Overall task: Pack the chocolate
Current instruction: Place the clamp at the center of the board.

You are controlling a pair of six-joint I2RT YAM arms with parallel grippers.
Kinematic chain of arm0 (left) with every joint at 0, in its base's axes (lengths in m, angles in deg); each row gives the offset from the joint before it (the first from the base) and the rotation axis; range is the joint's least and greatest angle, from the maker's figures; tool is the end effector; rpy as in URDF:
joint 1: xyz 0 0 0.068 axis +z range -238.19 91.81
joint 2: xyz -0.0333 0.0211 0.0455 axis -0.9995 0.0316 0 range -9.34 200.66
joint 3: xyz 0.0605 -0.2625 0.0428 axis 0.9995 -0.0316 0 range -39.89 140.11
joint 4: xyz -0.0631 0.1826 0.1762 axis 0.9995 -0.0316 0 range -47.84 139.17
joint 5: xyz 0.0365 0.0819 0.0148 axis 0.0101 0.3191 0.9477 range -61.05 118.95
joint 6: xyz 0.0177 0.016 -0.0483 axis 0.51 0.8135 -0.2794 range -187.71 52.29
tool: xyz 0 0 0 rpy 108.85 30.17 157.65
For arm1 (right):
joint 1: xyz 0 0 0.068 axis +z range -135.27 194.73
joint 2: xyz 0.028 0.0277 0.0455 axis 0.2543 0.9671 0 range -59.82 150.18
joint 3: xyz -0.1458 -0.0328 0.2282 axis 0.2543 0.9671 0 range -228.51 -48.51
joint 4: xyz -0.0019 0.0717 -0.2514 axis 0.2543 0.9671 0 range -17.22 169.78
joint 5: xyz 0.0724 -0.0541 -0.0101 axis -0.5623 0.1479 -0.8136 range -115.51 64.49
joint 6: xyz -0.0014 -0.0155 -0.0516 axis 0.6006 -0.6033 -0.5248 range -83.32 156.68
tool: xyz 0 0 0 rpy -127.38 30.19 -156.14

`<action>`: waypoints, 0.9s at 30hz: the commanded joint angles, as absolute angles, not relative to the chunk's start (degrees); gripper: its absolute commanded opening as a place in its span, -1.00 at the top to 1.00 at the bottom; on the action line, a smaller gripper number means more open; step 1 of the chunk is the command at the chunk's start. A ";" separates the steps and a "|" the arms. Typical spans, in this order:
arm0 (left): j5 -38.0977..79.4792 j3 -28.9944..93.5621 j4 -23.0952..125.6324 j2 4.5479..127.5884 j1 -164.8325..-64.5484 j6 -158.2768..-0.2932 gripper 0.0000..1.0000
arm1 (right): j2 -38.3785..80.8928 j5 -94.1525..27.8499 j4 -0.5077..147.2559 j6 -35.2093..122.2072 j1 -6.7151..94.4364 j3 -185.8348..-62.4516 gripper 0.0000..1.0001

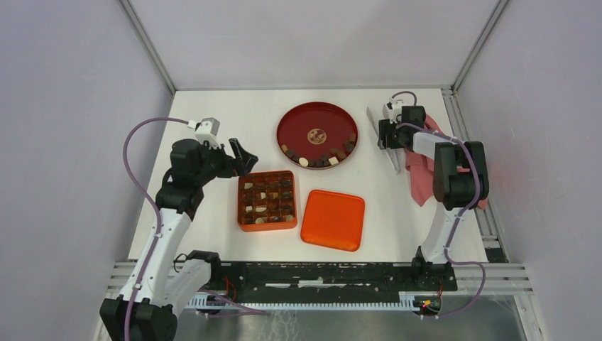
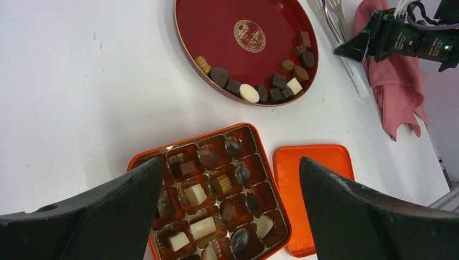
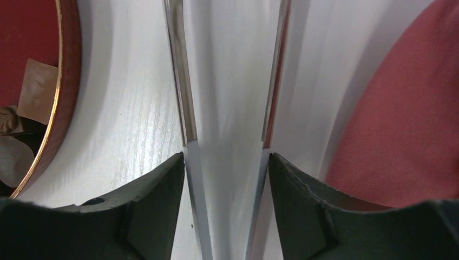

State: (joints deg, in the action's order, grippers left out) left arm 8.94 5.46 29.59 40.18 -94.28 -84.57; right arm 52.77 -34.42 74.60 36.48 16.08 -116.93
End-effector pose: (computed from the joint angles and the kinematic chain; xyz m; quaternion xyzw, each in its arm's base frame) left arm 0.1933 -0.0327 0.3131 0.0171 0.8300 -0.2497 0.4985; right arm 0.4146 0.0153 0.1510 -0.0416 0.9239 0.0757 0.3728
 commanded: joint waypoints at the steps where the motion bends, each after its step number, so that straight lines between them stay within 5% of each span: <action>1: 5.72 5.37 31.81 40.08 -93.90 -86.99 -0.99 | 52.43 -35.87 77.78 34.98 15.36 -118.67 -0.33; 9: 2.20 4.33 34.64 38.70 -93.90 -87.80 -0.99 | 43.78 -40.82 79.87 30.54 13.06 -118.07 -0.41; 19: -2.41 2.74 40.37 31.18 -93.96 -97.26 -0.99 | 16.62 -48.68 82.82 18.69 12.98 -110.42 -0.53; 27: -15.65 -0.09 46.85 31.48 -95.56 -108.90 -0.99 | 3.81 -77.08 86.54 20.11 13.06 -109.12 -0.65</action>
State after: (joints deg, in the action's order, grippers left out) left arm -7.01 1.35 42.60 29.88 -94.37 -99.80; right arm 5.85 -59.14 84.16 19.47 12.84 -109.54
